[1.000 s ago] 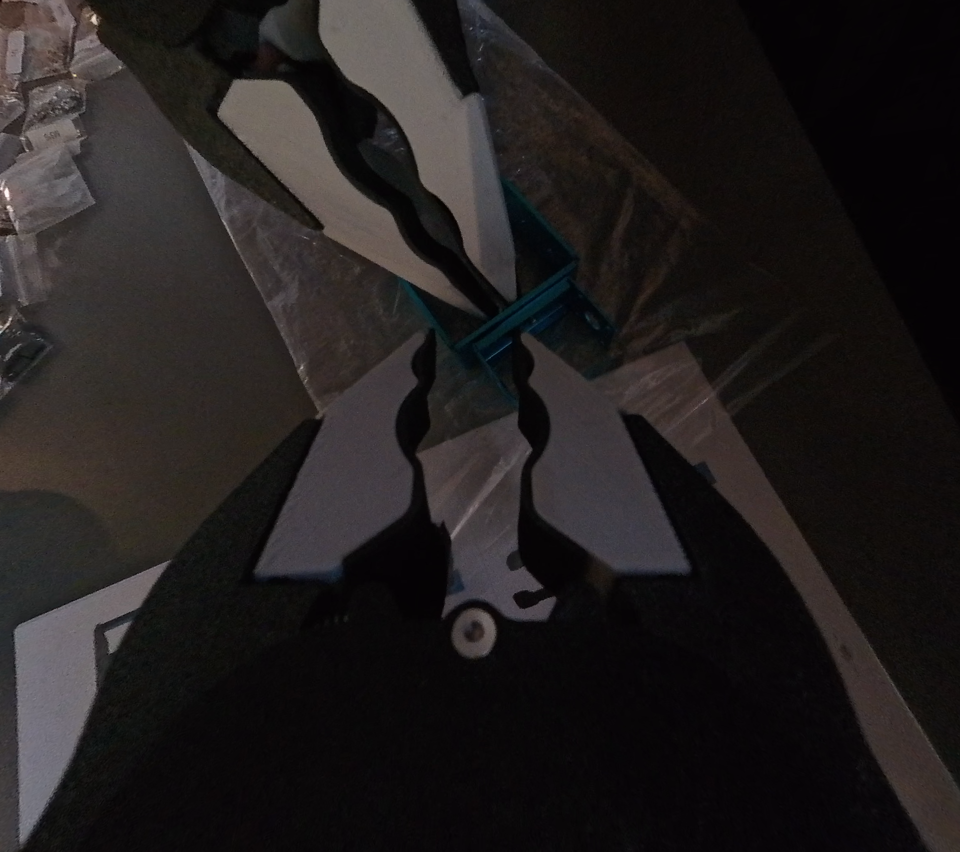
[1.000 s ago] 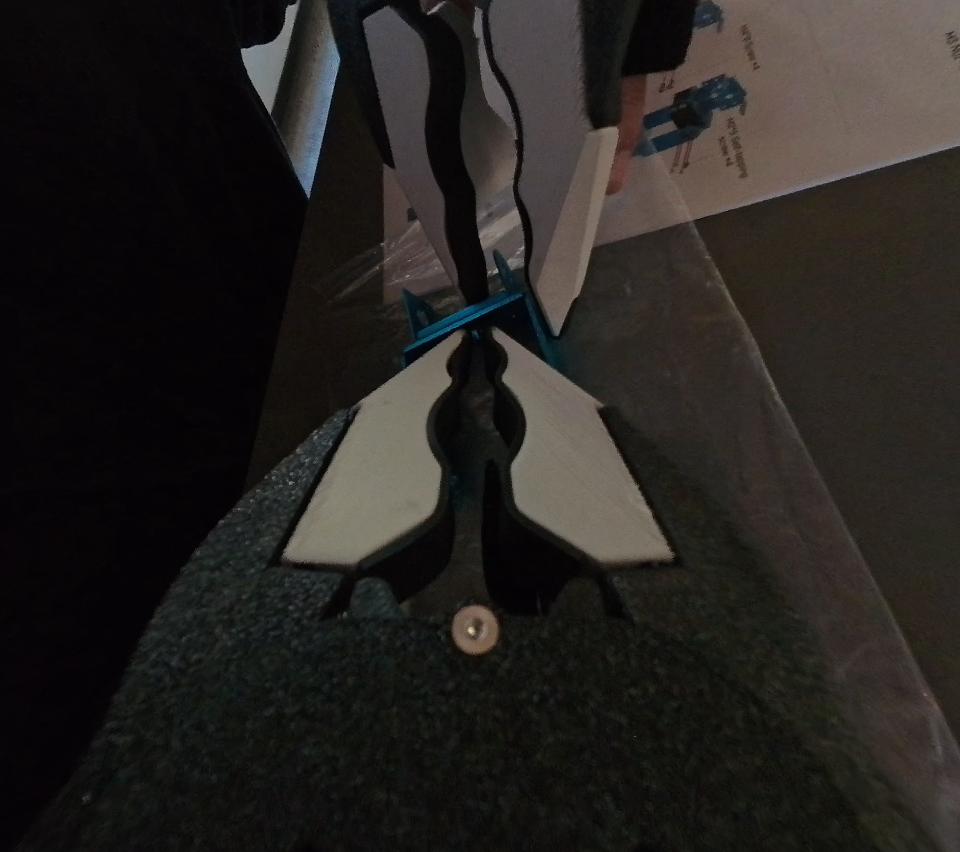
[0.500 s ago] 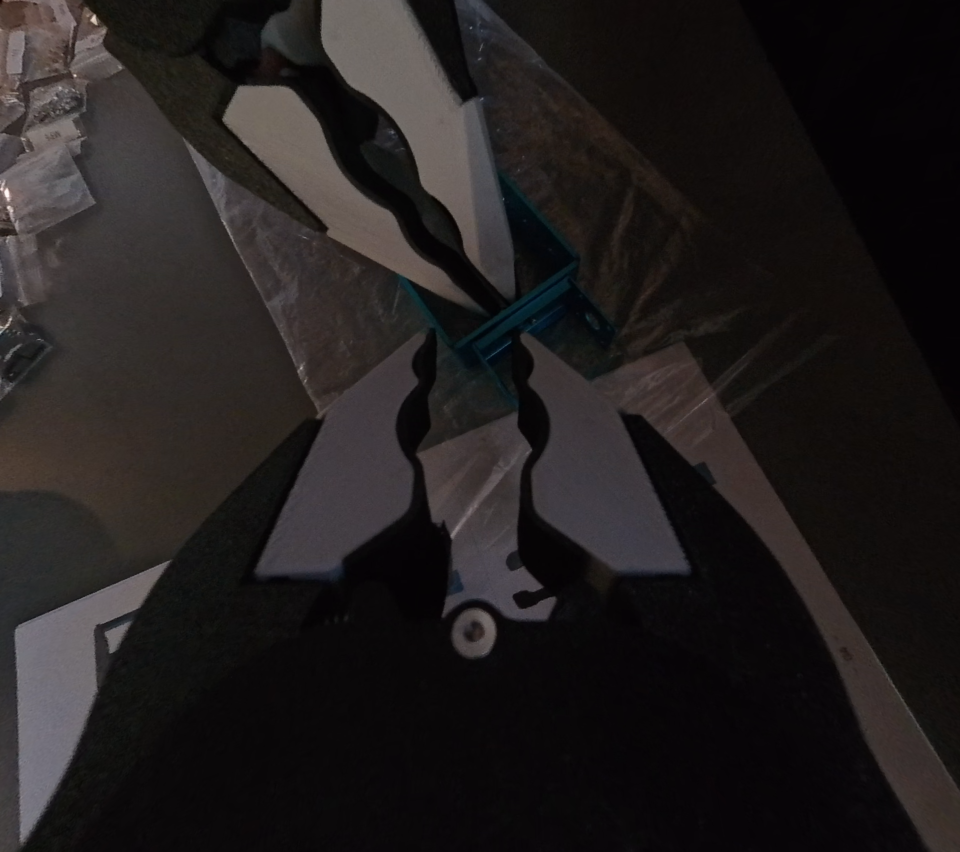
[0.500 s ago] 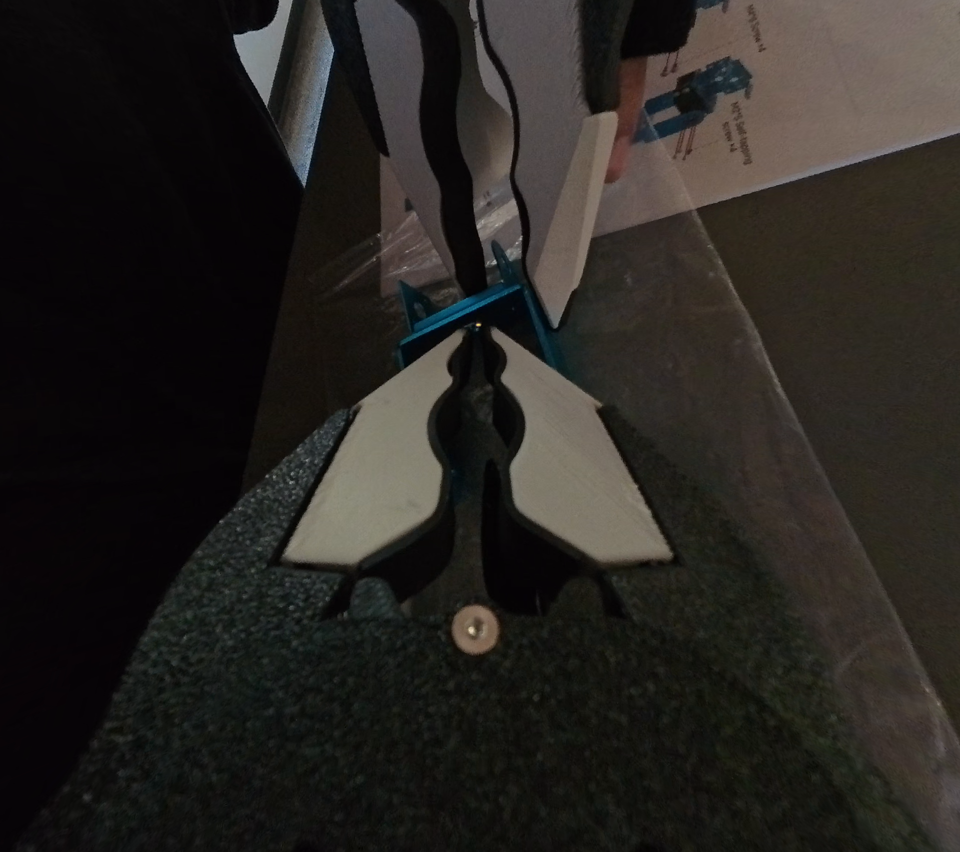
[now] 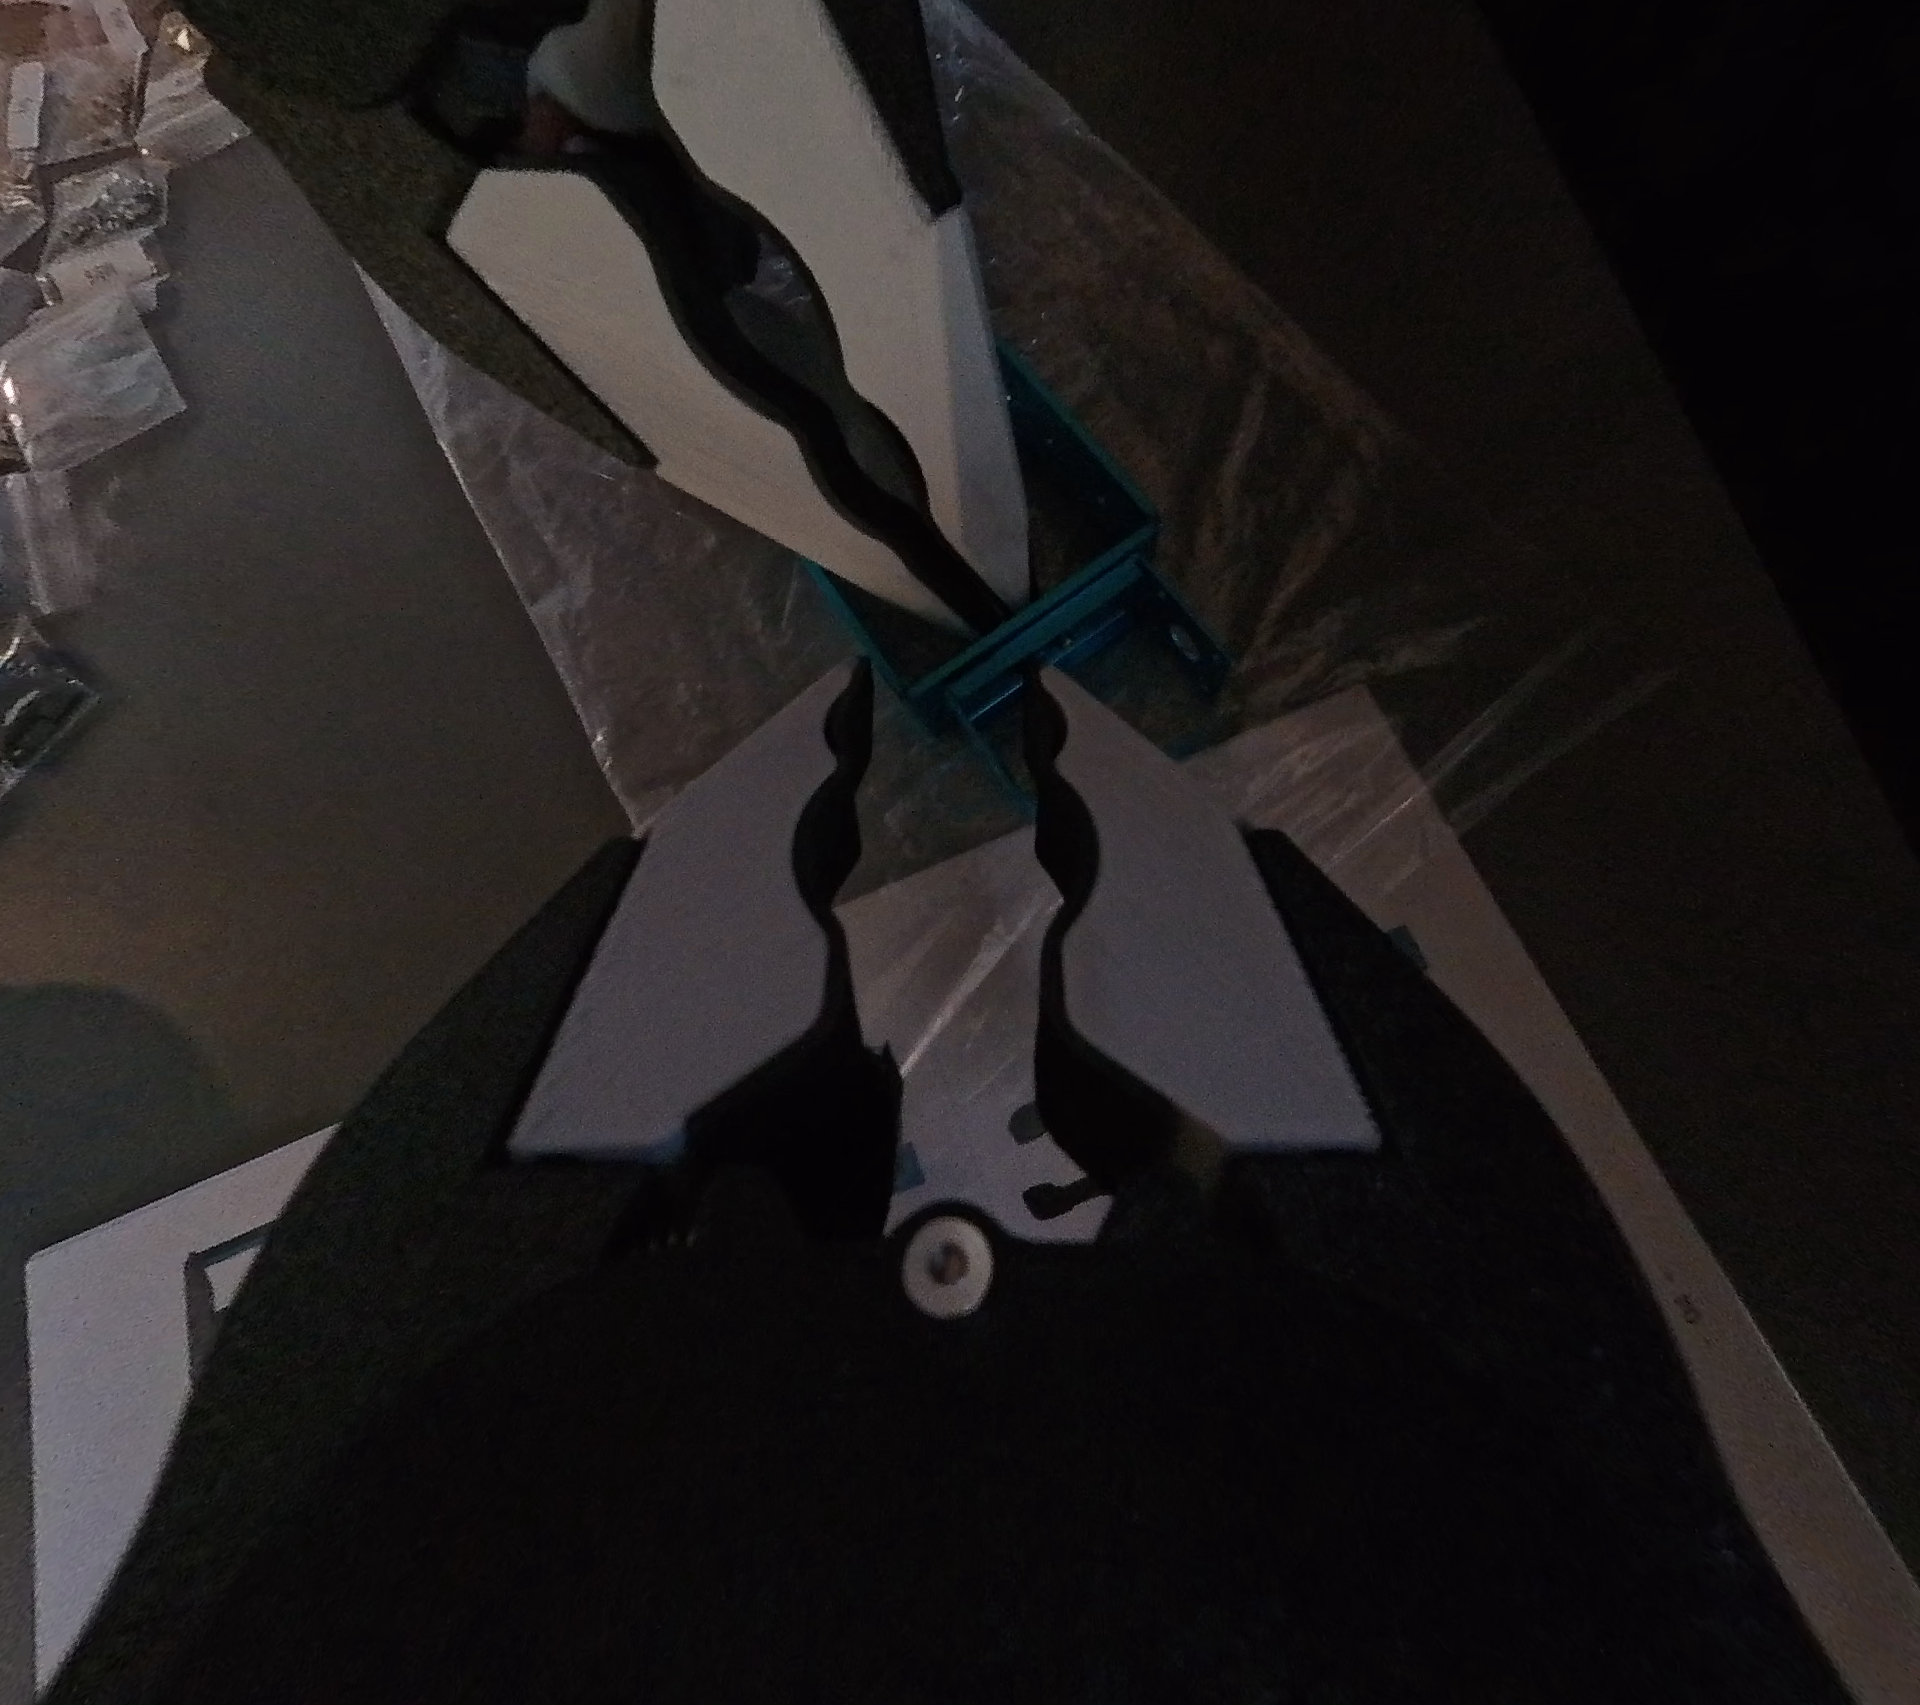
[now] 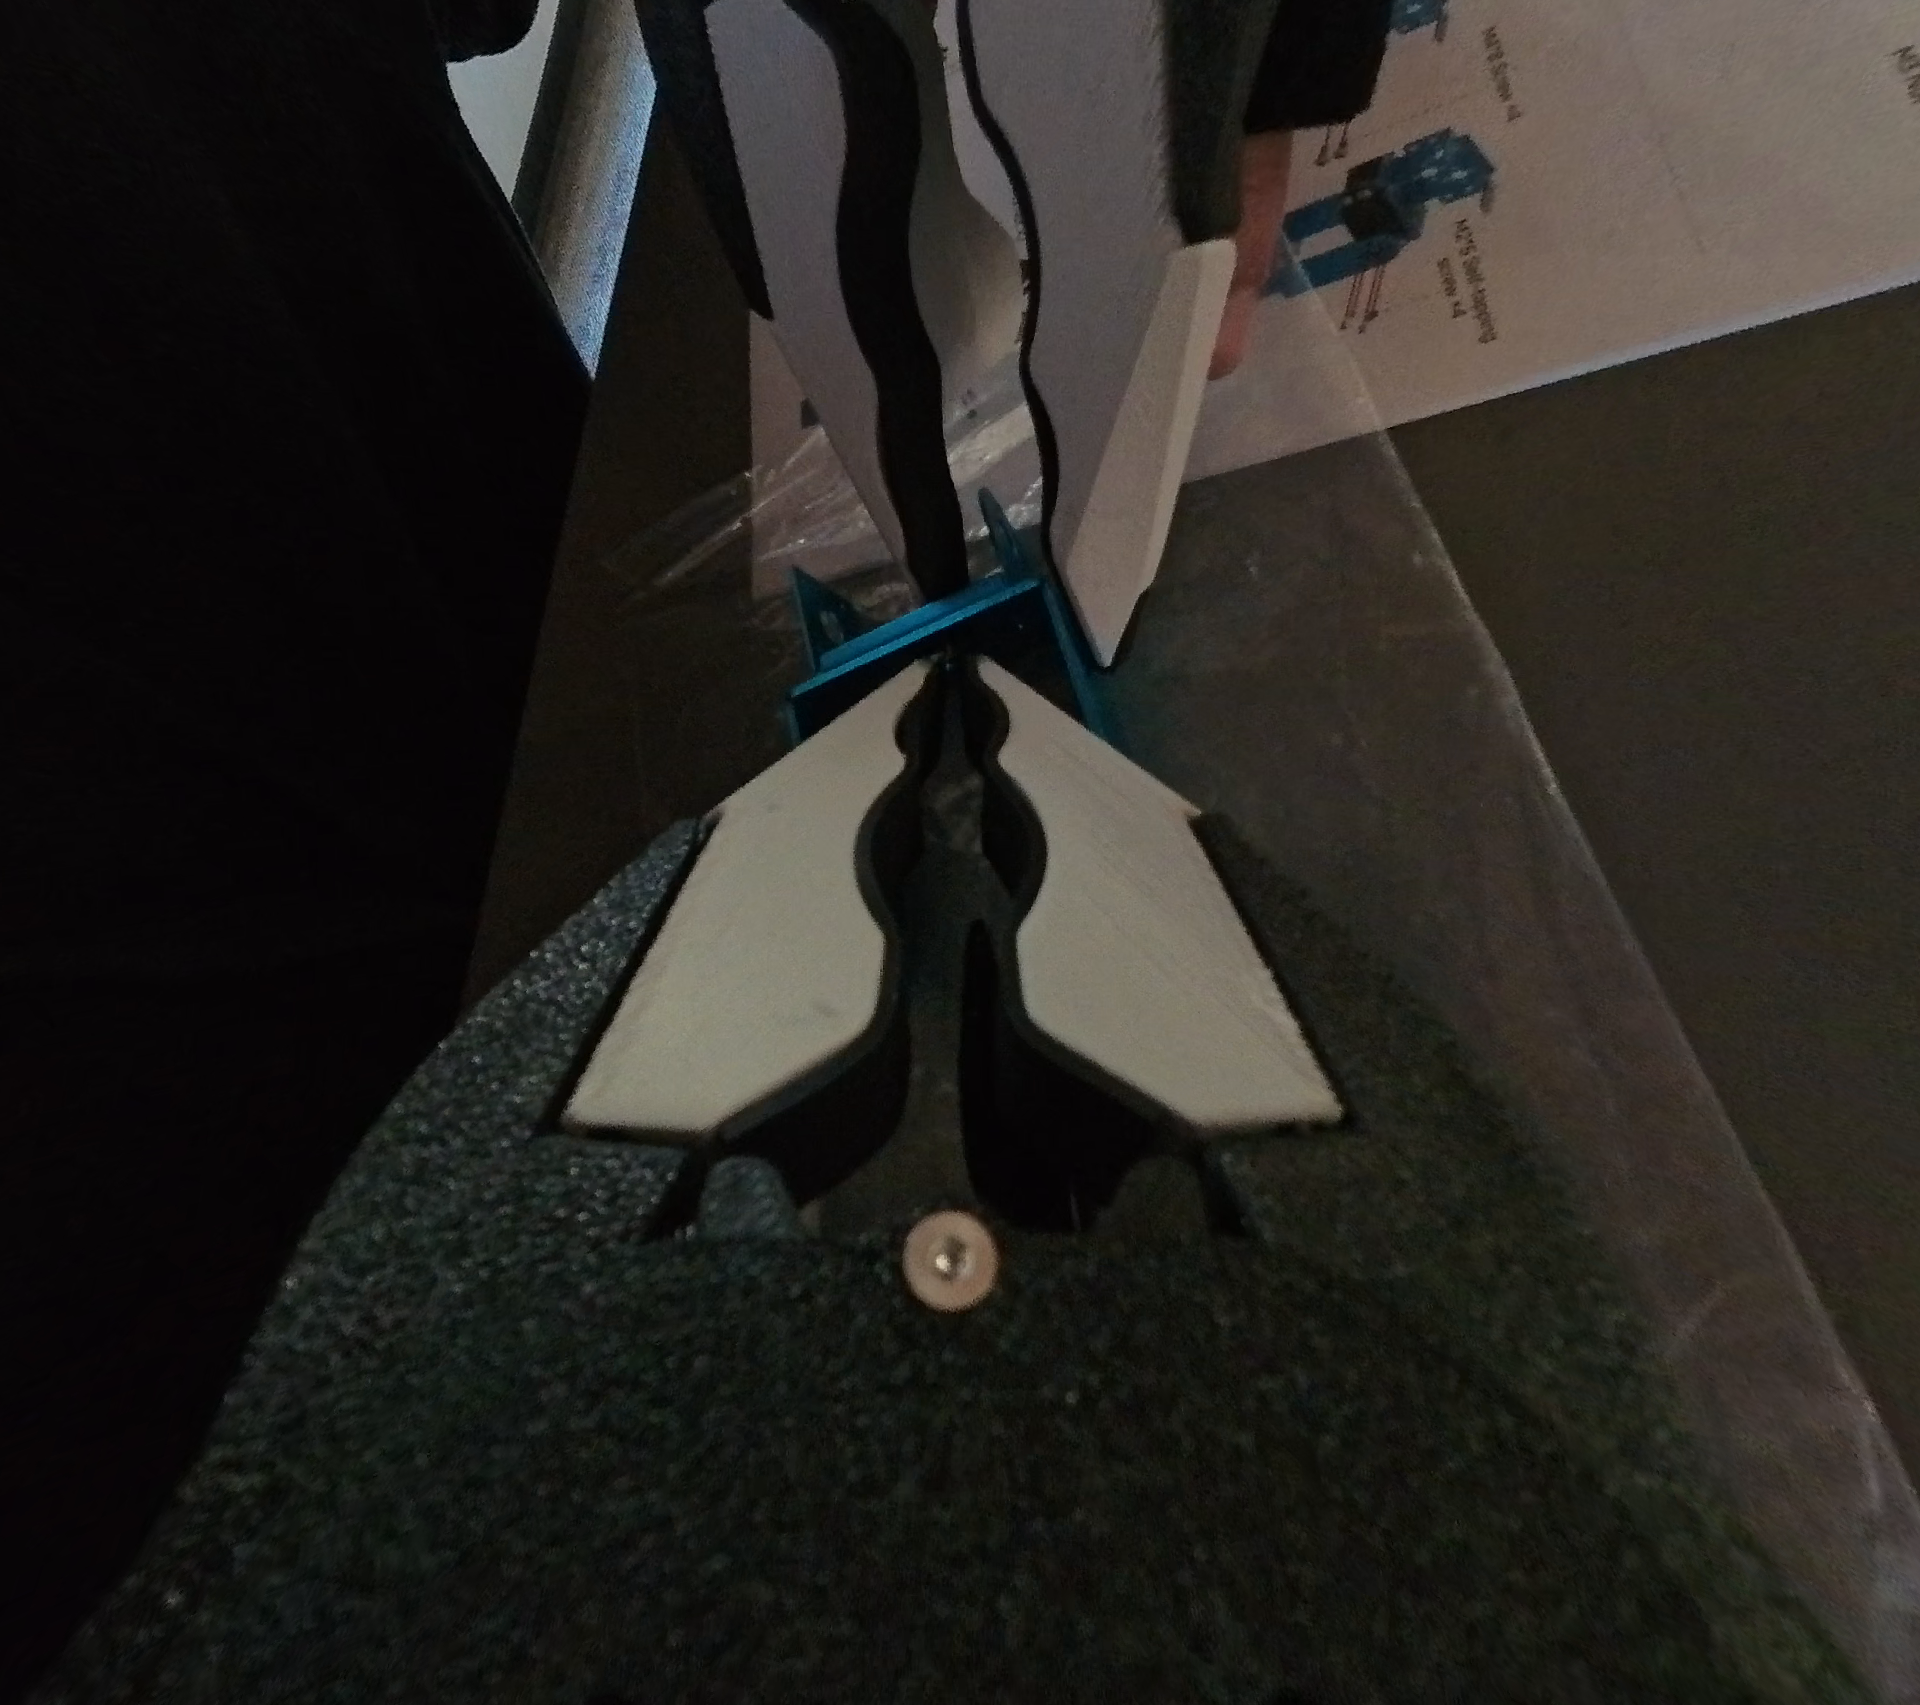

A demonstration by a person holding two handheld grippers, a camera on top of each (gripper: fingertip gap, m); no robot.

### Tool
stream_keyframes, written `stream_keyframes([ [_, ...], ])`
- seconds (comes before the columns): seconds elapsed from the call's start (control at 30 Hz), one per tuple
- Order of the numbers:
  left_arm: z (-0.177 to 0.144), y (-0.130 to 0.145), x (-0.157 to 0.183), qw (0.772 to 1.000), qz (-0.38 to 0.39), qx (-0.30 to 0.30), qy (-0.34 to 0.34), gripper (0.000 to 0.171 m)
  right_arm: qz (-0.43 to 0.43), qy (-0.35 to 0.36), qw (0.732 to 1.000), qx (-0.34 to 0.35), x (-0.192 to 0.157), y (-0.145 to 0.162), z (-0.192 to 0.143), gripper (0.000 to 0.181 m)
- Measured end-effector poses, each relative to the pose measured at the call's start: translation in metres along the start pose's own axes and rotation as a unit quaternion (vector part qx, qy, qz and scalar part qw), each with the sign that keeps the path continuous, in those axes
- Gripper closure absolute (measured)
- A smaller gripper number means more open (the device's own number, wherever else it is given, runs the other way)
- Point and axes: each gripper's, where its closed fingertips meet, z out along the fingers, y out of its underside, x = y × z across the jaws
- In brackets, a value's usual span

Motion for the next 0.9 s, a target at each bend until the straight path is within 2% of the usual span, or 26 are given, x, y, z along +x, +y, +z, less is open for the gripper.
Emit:
stream_keyframes([
  [0.4, 0.000, 0.000, 0.000, 1.000, 0.000, 0.000, 0.000, 0.144, -0.006, 0.004, 1.000, 0.011, 0.001, -0.005, -0.007, 0.177],
  [0.5, 0.000, 0.000, 0.000, 1.000, 0.001, 0.000, 0.000, 0.144, -0.034, 0.011, 0.999, 0.030, 0.000, -0.011, -0.017, 0.173],
  [0.57, 0.000, 0.000, 0.000, 1.000, 0.001, 0.000, 0.000, 0.144, -0.060, 0.029, 0.997, 0.040, 0.003, -0.014, -0.023, 0.163],
  [0.7, 0.001, 0.000, 0.000, 1.000, 0.002, -0.001, -0.001, 0.144, -0.119, 0.109, 0.987, -0.002, 0.026, 0.000, -0.031, 0.150],
  [0.9, 0.001, 0.000, 0.000, 1.000, 0.000, -0.001, 0.001, 0.144, -0.137, 0.099, 0.985, -0.036, 0.029, 0.016, -0.029, 0.150],
])
